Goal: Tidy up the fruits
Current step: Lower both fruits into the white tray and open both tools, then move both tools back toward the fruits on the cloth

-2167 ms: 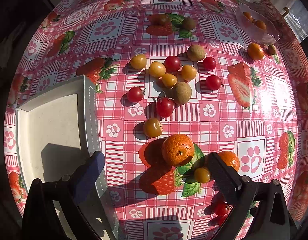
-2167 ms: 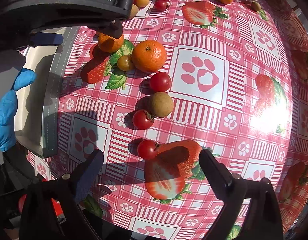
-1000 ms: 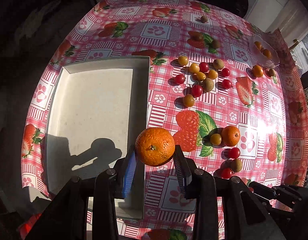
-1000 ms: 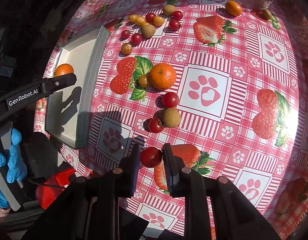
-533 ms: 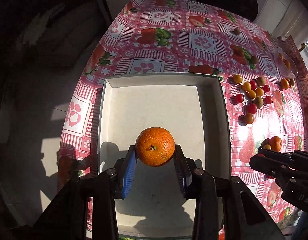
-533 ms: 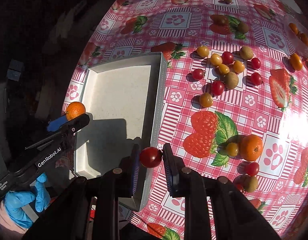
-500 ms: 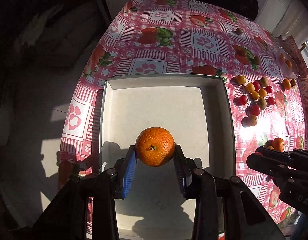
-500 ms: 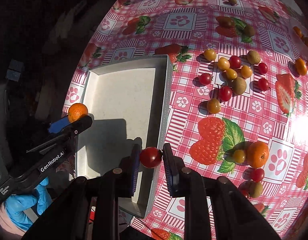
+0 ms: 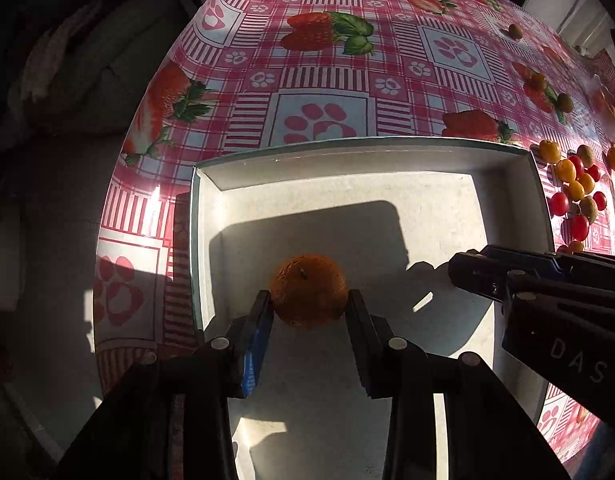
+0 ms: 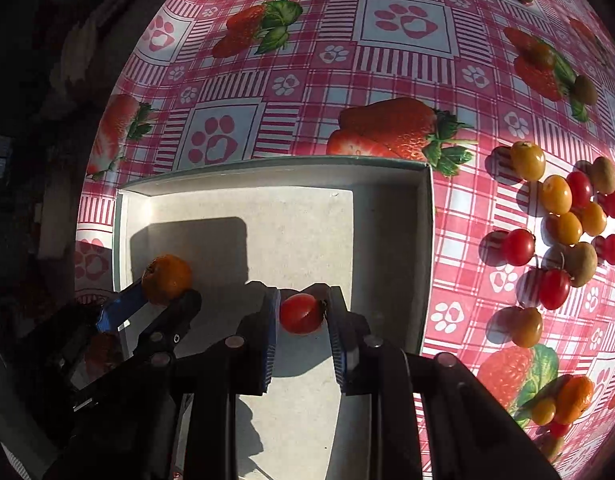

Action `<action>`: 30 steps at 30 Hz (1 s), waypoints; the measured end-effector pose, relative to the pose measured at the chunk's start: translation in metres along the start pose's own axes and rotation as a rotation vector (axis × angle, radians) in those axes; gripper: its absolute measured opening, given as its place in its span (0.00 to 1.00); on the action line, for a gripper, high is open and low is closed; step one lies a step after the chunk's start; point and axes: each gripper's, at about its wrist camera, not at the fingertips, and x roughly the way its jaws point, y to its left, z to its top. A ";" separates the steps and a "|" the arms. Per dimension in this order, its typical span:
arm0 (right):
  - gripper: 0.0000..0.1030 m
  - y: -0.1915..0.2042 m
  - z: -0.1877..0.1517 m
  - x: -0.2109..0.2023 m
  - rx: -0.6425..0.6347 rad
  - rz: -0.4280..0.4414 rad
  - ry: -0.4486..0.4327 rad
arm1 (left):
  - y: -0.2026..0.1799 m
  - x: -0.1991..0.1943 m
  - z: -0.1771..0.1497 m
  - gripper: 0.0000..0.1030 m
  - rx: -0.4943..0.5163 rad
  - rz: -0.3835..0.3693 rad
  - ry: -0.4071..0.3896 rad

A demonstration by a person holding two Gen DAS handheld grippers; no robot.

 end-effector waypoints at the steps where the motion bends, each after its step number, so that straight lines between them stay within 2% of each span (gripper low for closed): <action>1: 0.26 0.001 0.000 -0.001 -0.004 -0.002 -0.009 | -0.001 0.002 0.000 0.42 0.009 0.001 0.001; 3: 0.27 0.005 0.001 0.000 -0.026 -0.022 -0.004 | -0.001 0.004 -0.002 0.50 0.016 0.009 0.000; 4: 0.28 0.007 0.001 0.001 -0.033 -0.025 0.002 | -0.001 0.004 -0.002 0.64 0.016 0.001 -0.001; 5: 0.34 0.007 0.001 0.000 -0.031 -0.021 0.003 | 0.000 0.004 -0.002 0.80 0.014 -0.006 -0.005; 6: 0.47 0.007 0.001 0.000 -0.026 -0.020 0.005 | 0.002 0.000 -0.002 0.82 0.012 -0.006 -0.018; 8: 0.68 0.008 0.001 -0.001 -0.010 -0.011 0.007 | 0.002 -0.004 -0.001 0.83 0.023 0.002 -0.035; 9: 0.75 0.008 0.001 -0.003 -0.004 0.000 0.006 | 0.000 -0.005 -0.001 0.83 0.033 0.008 -0.031; 13: 0.80 0.011 -0.002 -0.015 0.002 0.011 -0.002 | 0.001 -0.016 0.004 0.82 0.042 0.007 -0.032; 19: 0.86 0.003 -0.018 -0.059 0.015 0.010 -0.054 | -0.007 -0.038 -0.007 0.82 0.053 0.008 -0.034; 25: 0.86 -0.035 -0.072 -0.089 0.026 -0.039 -0.069 | -0.032 -0.049 -0.052 0.83 0.085 0.012 -0.005; 30: 0.86 -0.069 -0.114 -0.092 0.065 -0.074 -0.010 | -0.057 -0.060 -0.084 0.82 0.092 -0.005 0.020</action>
